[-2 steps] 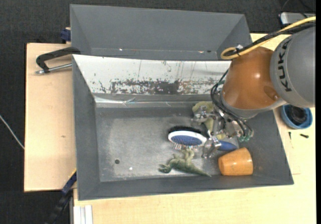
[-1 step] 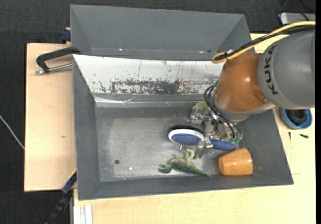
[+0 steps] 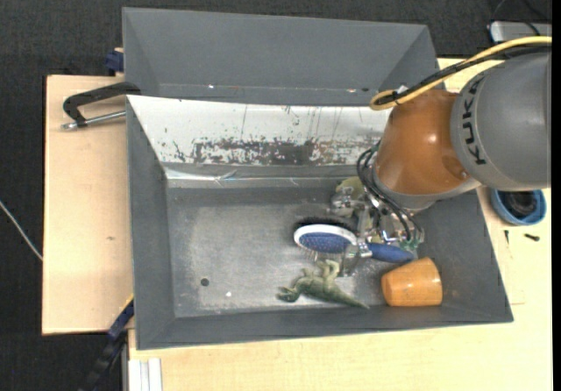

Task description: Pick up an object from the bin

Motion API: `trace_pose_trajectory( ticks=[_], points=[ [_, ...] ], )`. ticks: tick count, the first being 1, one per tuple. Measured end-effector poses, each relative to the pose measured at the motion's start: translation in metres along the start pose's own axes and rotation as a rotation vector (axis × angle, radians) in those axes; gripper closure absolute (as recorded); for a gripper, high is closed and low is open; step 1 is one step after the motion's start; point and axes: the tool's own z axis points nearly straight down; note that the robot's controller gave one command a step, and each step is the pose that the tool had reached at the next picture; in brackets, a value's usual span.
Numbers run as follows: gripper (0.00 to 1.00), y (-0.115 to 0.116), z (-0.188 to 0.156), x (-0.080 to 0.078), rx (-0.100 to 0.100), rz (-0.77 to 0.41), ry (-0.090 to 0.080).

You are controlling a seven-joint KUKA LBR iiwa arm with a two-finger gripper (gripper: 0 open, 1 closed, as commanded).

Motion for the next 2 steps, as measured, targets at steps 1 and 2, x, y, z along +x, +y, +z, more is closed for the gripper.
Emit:
trace_pose_trajectory(
  ticks=[1, 2],
  points=[
    [1.0, 0.0, -0.002, -0.002, 0.001, 0.002, -0.005],
    [1.0, 0.0, -0.04, -0.004, 0.001, 0.001, -0.006]
  ],
)
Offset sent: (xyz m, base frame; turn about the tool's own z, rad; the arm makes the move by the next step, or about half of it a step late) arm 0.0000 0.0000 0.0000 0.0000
